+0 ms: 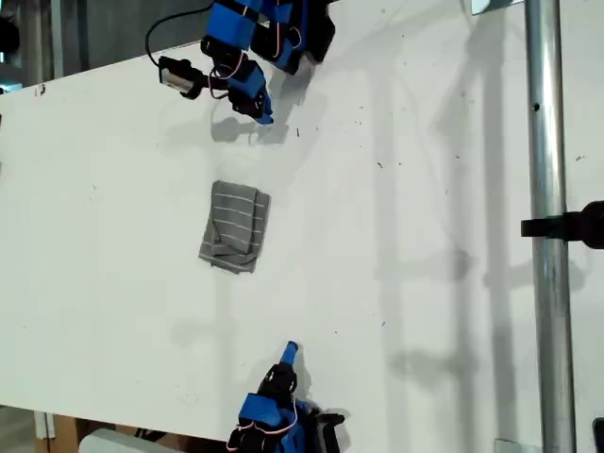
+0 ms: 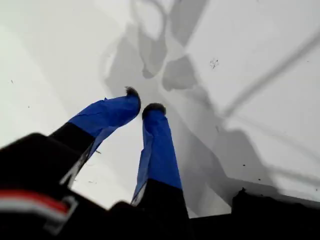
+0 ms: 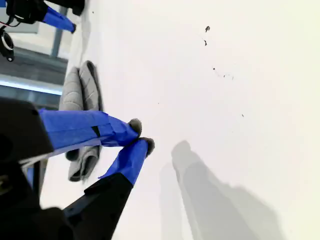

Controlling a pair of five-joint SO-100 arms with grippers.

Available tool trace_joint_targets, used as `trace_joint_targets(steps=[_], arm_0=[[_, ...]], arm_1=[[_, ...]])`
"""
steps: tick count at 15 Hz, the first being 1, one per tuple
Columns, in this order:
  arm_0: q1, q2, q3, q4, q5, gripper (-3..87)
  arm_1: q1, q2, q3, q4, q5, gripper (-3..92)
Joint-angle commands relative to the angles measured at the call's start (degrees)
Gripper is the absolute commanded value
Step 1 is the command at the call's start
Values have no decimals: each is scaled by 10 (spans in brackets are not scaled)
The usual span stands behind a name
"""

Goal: Grasp corners of a towel and fold twice.

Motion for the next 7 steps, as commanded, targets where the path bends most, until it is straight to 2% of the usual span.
trace_joint_targets(steps=[1,2,5,6,7], arm_0=[[2,1,4,1,3,10],[2,1,4,1,3,10],[2,1,4,2,-1,8],[2,1,4,2,-1,8],[1,1,4,2,-1,8]], arm_1=[[-37,252,22,128,21,42],[-69,316,-5,149,14,53],[-163,314,22,143,-1,37],[-189,316,21,147,41,49],[-229,316,21,155,116,49]])
